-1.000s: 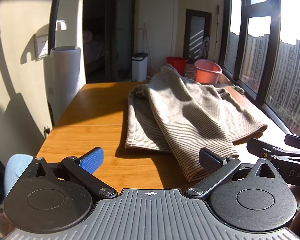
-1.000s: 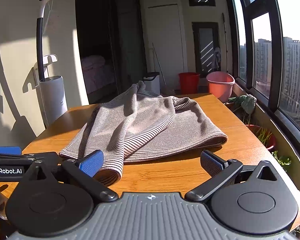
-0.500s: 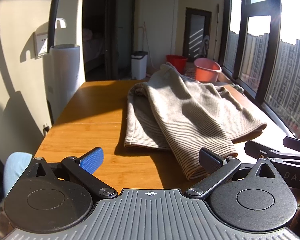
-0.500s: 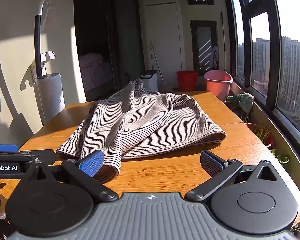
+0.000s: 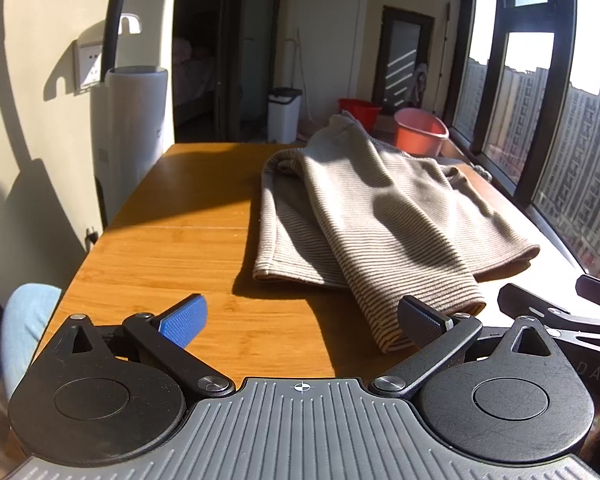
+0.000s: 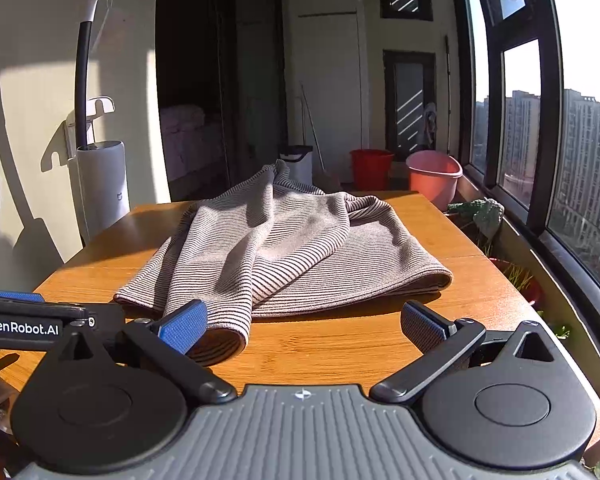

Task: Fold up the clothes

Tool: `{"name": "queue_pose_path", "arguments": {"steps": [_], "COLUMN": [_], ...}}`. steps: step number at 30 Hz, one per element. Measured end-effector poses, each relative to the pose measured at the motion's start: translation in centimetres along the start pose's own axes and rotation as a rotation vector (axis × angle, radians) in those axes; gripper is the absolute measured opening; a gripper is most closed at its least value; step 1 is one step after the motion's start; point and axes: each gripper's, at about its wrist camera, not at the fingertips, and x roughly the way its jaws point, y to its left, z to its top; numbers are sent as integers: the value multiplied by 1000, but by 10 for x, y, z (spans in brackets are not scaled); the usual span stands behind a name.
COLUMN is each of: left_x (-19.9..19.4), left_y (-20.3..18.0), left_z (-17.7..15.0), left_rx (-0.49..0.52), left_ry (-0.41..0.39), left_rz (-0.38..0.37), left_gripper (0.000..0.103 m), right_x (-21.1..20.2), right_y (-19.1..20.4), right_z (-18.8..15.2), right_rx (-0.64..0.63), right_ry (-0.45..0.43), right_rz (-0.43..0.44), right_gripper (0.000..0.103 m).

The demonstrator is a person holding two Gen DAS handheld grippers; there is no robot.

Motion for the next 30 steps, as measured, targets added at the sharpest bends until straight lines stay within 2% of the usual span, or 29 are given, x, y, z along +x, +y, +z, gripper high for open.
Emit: {"name": "queue_pose_path", "arguments": {"steps": [20,30], "left_x": [0,0], "left_y": [-2,-3], "left_z": [2,0], "left_rx": [20,21], "left_ry": [5,4], "left_rz": [17,18], "left_gripper": [103,103], "right_x": [-2,-1], "right_y": [0,1], "right_z": [-1,-1], "right_rx": [22,19], "right_ry": [48,22], "right_rz": [13,19], "right_gripper": [103,103]}}
